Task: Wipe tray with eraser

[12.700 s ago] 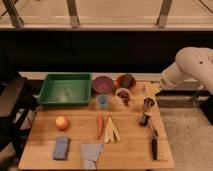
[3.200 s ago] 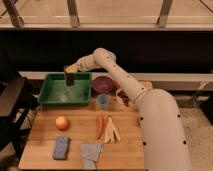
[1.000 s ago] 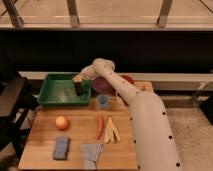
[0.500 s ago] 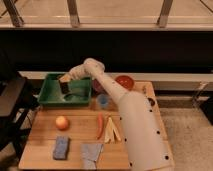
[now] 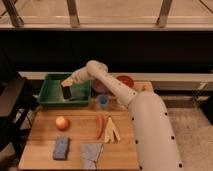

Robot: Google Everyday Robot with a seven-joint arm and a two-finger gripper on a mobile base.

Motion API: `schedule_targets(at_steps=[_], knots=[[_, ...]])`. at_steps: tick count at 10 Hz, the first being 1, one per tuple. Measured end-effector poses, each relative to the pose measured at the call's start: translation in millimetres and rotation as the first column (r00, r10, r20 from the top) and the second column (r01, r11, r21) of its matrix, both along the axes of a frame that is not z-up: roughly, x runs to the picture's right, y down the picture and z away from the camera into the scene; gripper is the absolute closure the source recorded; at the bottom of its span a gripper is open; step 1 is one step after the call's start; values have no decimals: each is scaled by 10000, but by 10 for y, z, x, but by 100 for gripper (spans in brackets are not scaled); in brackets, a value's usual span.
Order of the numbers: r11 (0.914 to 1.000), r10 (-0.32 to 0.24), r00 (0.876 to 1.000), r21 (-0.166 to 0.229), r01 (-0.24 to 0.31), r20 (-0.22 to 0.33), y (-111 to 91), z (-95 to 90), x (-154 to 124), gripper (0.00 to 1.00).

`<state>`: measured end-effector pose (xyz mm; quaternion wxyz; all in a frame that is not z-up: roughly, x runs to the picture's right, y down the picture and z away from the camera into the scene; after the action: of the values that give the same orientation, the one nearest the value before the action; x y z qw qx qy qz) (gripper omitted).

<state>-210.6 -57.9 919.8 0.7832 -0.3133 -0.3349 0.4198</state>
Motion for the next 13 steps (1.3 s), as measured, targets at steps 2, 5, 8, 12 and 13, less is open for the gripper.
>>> schedule_targets(at_steps=[2,5,8,12,13], knots=[[9999,3,9983,-126,-10,-581,-49,65,464,100],[9995,322,9942,-22,-326,-1024,-261,265,833,100],[9991,363,9968,239,-346,-713,-442,413,714,100],[9966,279,9985,757,-314,465,-649,439,-133,100],[9960,232,9961,840,-304,848,-648,373,-370,100]])
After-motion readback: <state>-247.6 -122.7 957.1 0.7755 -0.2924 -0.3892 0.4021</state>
